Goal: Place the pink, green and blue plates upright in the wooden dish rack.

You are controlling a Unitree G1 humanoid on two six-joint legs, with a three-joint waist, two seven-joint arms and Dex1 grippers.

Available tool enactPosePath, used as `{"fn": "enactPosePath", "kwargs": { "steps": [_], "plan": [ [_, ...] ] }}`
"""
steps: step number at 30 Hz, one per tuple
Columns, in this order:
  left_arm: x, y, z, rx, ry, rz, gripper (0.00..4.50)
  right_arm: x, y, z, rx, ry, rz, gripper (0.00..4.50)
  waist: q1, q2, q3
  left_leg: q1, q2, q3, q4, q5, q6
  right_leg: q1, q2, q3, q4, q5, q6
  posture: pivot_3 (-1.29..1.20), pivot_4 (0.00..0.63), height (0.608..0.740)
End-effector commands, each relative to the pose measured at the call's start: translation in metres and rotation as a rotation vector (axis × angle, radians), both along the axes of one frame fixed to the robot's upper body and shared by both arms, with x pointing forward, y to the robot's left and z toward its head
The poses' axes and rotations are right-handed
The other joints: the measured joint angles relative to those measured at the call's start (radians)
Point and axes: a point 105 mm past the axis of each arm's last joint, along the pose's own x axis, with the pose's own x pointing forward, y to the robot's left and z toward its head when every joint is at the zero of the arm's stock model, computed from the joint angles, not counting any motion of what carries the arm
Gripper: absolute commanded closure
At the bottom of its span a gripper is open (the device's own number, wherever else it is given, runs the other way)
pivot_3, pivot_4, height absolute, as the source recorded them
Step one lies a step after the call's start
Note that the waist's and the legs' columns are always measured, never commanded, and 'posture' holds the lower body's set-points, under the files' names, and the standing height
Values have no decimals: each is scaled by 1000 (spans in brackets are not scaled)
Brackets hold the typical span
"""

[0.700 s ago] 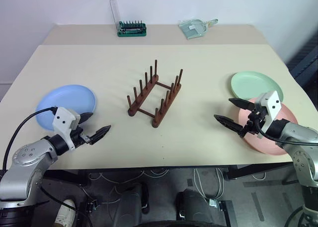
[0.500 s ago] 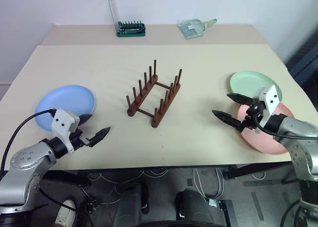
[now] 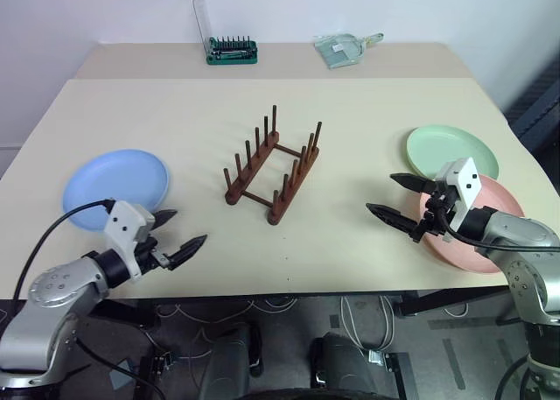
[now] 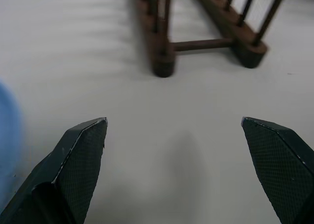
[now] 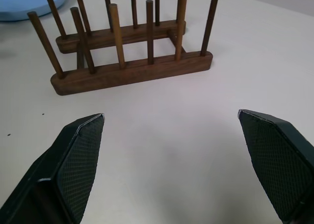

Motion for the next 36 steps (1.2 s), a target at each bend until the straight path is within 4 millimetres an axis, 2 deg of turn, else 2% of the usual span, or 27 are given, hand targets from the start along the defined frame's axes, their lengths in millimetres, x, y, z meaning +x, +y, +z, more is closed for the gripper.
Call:
{"fn": "enactPosePath", "kwargs": {
  "steps": [1,10,12,16,20,24,28,31,36],
  "plan": [
    [1,-17,6,-5,-22,-59,0,-1,13,11,9,-56,32,48,0,0,0,0,0,0,0,0,0,0,0,0,0,0,0,0,150,736],
    [20,-67,-18,-10,16,-178,0,-11,31,5,46,-56,48,48,3,0,0,0,-1,0,0,1,2,2,0,0,0,0,0,0,150,736],
    [29,-83,-24,1,25,-200,0,-17,29,6,58,-58,41,48,6,0,0,0,0,0,0,2,2,3,1,0,0,0,0,0,150,736],
    [46,-96,-38,51,43,-205,0,-22,28,1,62,-46,9,48,7,0,0,0,-1,0,1,1,2,5,0,-1,0,0,0,0,150,736],
    [53,-117,-44,52,54,-218,0,-27,26,-1,63,-41,7,48,7,1,0,0,-1,0,1,2,3,6,0,-1,0,0,0,0,150,736],
    [59,-127,-49,39,83,-157,0,-26,27,-2,69,-42,1,48,9,1,-1,0,-1,0,1,2,3,6,0,-1,1,0,1,0,150,736],
    [68,-123,-53,32,107,-36,0,-24,31,-5,75,-40,8,48,22,1,-1,1,-1,0,2,1,3,8,0,-1,0,0,1,0,150,736],
    [73,-117,-55,36,108,32,900,-22,33,-5,79,-42,18,0,24,1,-1,2,-1,0,2,1,4,8,0,-1,0,0,1,0,150,736],
    [77,-108,-54,45,86,89,3356,-18,37,-4,80,-48,41,0,21,1,-2,2,-1,-1,2,1,3,8,0,-1,0,0,1,0,150,736]
  ]
}}
